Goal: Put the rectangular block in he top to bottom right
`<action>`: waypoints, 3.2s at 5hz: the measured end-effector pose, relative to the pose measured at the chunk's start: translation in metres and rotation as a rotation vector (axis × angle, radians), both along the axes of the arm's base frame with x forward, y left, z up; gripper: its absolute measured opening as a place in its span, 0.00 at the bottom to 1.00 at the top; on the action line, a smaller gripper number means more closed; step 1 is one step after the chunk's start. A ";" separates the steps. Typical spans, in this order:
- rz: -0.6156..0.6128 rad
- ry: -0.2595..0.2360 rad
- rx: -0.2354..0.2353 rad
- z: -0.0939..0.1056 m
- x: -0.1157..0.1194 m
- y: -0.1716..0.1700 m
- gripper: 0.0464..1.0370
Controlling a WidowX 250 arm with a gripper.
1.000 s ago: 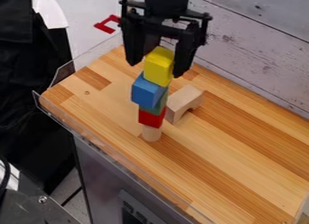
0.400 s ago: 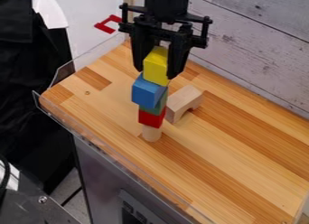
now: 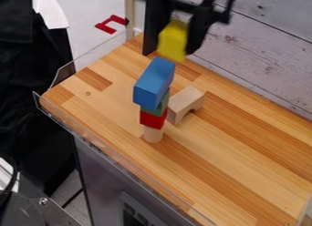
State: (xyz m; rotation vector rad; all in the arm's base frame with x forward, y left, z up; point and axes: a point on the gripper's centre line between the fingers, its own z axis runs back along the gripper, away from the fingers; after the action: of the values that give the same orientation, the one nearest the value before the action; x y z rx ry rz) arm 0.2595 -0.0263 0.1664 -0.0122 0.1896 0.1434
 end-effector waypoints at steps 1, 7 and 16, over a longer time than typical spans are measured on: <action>-0.074 -0.041 -0.002 0.010 0.007 -0.022 0.53; -0.148 0.091 -0.092 -0.107 0.029 -0.094 0.53; -0.130 -0.117 -0.042 -0.049 0.052 -0.099 0.96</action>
State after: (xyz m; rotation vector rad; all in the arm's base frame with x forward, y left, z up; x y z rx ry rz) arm 0.3118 -0.1250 0.1178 -0.0502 0.0765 0.0092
